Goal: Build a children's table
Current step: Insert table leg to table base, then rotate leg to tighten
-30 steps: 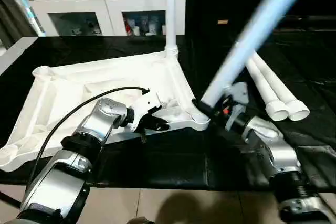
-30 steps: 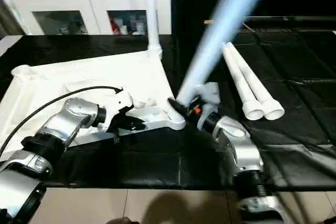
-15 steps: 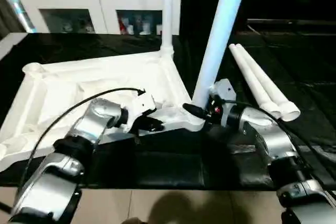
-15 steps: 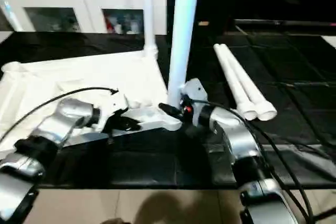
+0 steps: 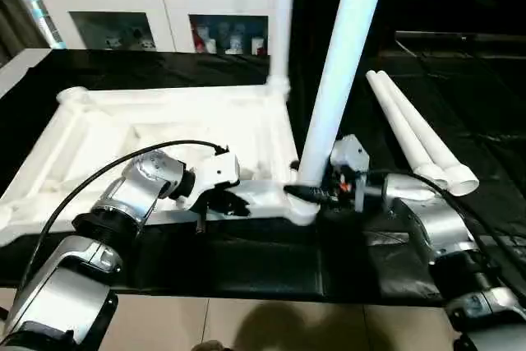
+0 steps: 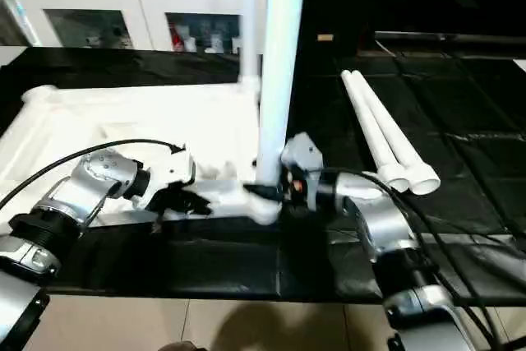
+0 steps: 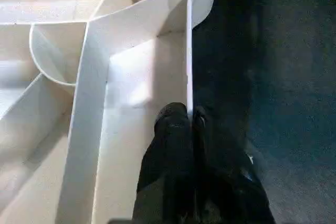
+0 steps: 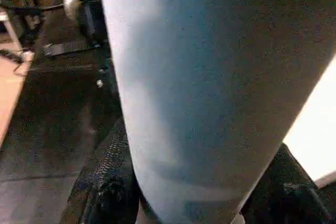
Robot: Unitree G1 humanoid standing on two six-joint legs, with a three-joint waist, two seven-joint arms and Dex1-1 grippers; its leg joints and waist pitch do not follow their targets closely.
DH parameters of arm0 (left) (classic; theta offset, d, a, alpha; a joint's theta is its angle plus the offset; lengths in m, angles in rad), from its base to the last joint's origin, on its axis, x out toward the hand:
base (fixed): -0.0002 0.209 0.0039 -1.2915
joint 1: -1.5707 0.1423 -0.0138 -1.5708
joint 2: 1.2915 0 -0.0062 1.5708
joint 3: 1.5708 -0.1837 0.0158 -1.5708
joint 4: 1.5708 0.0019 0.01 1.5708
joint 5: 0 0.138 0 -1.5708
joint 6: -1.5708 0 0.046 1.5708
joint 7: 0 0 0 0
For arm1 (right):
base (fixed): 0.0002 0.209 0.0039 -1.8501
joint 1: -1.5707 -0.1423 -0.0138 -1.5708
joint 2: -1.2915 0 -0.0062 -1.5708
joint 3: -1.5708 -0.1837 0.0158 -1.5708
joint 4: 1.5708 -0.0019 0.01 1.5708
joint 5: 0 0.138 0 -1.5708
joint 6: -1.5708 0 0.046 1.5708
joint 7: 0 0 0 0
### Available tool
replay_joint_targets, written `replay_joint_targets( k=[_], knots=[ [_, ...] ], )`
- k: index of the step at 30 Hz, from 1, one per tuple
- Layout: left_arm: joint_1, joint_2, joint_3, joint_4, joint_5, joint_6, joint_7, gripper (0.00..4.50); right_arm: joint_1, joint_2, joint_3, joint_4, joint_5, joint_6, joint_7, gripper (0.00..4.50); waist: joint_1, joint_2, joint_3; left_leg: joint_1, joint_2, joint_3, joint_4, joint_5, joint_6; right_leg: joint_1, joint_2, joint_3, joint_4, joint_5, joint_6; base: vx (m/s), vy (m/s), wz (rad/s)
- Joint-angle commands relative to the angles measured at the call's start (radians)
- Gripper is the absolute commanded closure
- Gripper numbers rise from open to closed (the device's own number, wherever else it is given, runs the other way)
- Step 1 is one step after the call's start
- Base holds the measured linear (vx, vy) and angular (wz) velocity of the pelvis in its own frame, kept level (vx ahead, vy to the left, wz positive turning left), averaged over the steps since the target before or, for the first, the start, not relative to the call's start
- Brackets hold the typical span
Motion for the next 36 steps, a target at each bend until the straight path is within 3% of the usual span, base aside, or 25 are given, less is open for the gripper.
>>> replay_joint_targets(
  k=[1, 5, 11, 15, 21, 23, 25, 26, 27, 28, 29, 30, 32, 33, 34, 35, 36],
  knots=[
    [-0.049, -0.005, -0.004, -0.024, 0.005, -0.028, 0.005, 4.5, 0.071, 0.013, 0.128, 0.059, -0.05, 0.067, 0.072, 2.57, -0.002, 0.005, -0.046, 0.03, 0.072, -0.039, -0.086, -0.414, -0.019, 0.024, -0.109, 0.058, -0.101, -0.464, -0.175, 0.0, 0.0, 0.0],
    [-0.065, -0.007, -0.001, 0.01, 0.021, -0.029, 0.022, 4.5, 0.065, 0.022, 0.123, 0.068, -0.054, 0.065, 0.071, 2.57, -0.005, 0.002, -0.043, 0.043, 0.071, -0.046, -0.09, -0.446, -0.029, 0.023, -0.115, 0.059, -0.115, -0.579, -0.14, 0.0, 0.0, 0.0],
    [-0.079, -0.009, 0.015, 0.038, 0.025, -0.013, 0.044, 4.5, 0.067, 0.031, 0.114, 0.061, -0.055, 0.07, 0.044, 2.57, -0.004, 0.003, -0.047, 0.038, 0.073, -0.044, -0.094, -0.416, -0.026, 0.027, -0.113, 0.06, -0.107, -0.5, -0.161, 0.0, 0.0, 0.0],
    [-0.083, -0.01, 0.026, 0.045, 0.026, 0.009, 0.07, 4.5, 0.051, 0.054, 0.088, 0.1, -0.064, 0.054, -0.022, 2.57, -0.009, 0.0, -0.045, 0.038, 0.073, -0.044, -0.096, -0.427, -0.028, 0.026, -0.113, 0.06, -0.109, -0.517, -0.163, 0.0, 0.0, 0.0],
    [-0.067, 0.0, 0.073, 0.009, 0.021, 0.108, 0.149, 4.5, -0.029, 0.107, 0.006, 0.231, -0.09, 0.021, -0.247, 2.57, -0.032, -0.003, -0.035, 0.045, 0.064, -0.056, -0.092, -0.499, -0.045, 0.013, -0.118, 0.048, -0.129, -0.705, -0.101, 0.0, 0.0, 0.0],
    [-0.06, 0.005, 0.082, -0.01, 0.021, 0.13, 0.165, 4.5, -0.049, 0.116, -0.008, 0.261, -0.096, 0.017, -0.293, 2.57, -0.051, 0.005, -0.033, 0.047, 0.065, -0.066, -0.097, -0.561, -0.06, 0.014, -0.117, 0.035, -0.133, -0.727, -0.083, 0.0, 0.0, 0.0],
    [-0.008, 0.01, 0.127, -0.14, 0.0, 0.263, 0.213, 4.5, -0.124, 0.153, -0.055, 0.363, -0.093, 0.026, -0.433, 2.57, -0.064, 0.017, -0.037, 0.043, 0.074, -0.077, -0.108, -0.618, -0.079, 0.026, -0.117, 0.023, -0.125, -0.655, -0.098, -0.02, 0.02, -0.09],
    [0.014, 0.005, 0.141, -0.193, -0.006, 0.312, 0.23, 4.5, -0.15, 0.163, -0.066, 0.4, -0.091, 0.032, -0.474, 2.57, -0.078, 0.013, -0.038, 0.026, 0.077, -0.084, -0.119, -0.632, -0.086, 0.041, -0.113, 0.014, -0.114, -0.566, -0.117, -0.031, 0.054, -0.24],
    [0.041, -0.004, 0.154, -0.256, -0.012, 0.367, 0.25, 4.5, -0.175, 0.174, -0.077, 0.436, -0.089, 0.036, -0.516, 2.57, -0.082, 0.019, -0.038, 0.023, 0.078, -0.085, -0.121, -0.643, -0.09, 0.043, -0.112, 0.013, -0.109, -0.532, -0.126, -0.031, 0.054, -0.24],
    [0.058, -0.011, 0.163, -0.295, -0.016, 0.401, 0.263, 4.5, -0.19, 0.18, -0.083, 0.457, -0.088, 0.039, -0.54, 2.57, -0.088, 0.02, -0.034, 0.029, 0.076, -0.079, -0.12, -0.661, -0.095, 0.031, -0.112, 0.013, -0.113, -0.5, -0.145, -0.016, 0.048, -0.18],
    [0.081, -0.034, 0.173, -0.347, -0.018, 0.453, 0.292, 4.5, -0.211, 0.193, -0.096, 0.486, -0.08, 0.043, -0.575, 2.57, -0.094, 0.011, -0.035, 0.034, 0.07, -0.072, -0.112, -0.65, -0.091, 0.026, -0.118, 0.016, -0.117, -0.494, -0.158, 0.0, 0.0, 0.0],
    [0.101, -0.06, 0.178, -0.395, -0.016, 0.493, 0.324, 4.5, -0.231, 0.205, -0.11, 0.512, -0.073, 0.048, -0.608, 2.57, -0.098, 0.006, -0.037, 0.028, 0.069, -0.07, -0.106, -0.592, -0.08, 0.031, -0.127, 0.022, -0.113, -0.479, -0.176, 0.0, 0.0, 0.0],
    [0.123, -0.109, 0.18, -0.45, -0.014, 0.549, 0.375, 4.5, -0.259, 0.222, -0.131, 0.551, -0.064, 0.056, -0.656, 2.57, -0.089, -0.001, -0.039, 0.028, 0.063, -0.059, -0.096, -0.512, -0.049, 0.028, -0.128, 0.027, -0.124, -0.496, -0.172, 0.0, 0.0, 0.0],
    [0.127, -0.13, 0.178, -0.464, -0.015, 0.565, 0.393, 4.5, -0.268, 0.228, -0.136, 0.563, -0.064, 0.057, -0.67, 2.57, -0.088, 0.001, -0.043, 0.027, 0.065, -0.057, -0.094, -0.479, -0.045, 0.03, -0.129, 0.031, -0.119, -0.468, -0.18, 0.0, 0.0, 0.0],
    [0.13, -0.157, 0.168, -0.477, -0.015, 0.583, 0.419, 4.5, -0.28, 0.236, -0.139, 0.581, -0.066, 0.052, -0.683, 2.57, -0.086, -0.002, -0.045, 0.019, 0.066, -0.053, -0.096, -0.421, -0.034, 0.034, -0.123, 0.032, -0.112, -0.405, -0.195, 0.0, 0.0, 0.0],
    [0.13, -0.157, 0.168, -0.477, -0.015, 0.583, 0.419, 4.5, -0.28, 0.236, -0.139, 0.581, -0.066, 0.052, -0.683, 2.57, -0.08, -0.005, -0.047, 0.02, 0.065, -0.047, -0.093, -0.375, -0.023, 0.034, -0.119, 0.032, -0.108, -0.341, -0.211, 0.0, 0.0, 0.0],
    [0.132, -0.174, 0.16, -0.492, -0.012, 0.605, 0.441, 4.5, -0.294, 0.244, -0.142, 0.605, -0.065, 0.043, -0.693, 2.57, -0.077, -0.012, -0.051, 0.014, 0.065, -0.043, -0.09, -0.327, -0.005, 0.042, -0.119, 0.033, -0.1, -0.293, -0.223, 0.0, 0.0, 0.0]
  ],
)
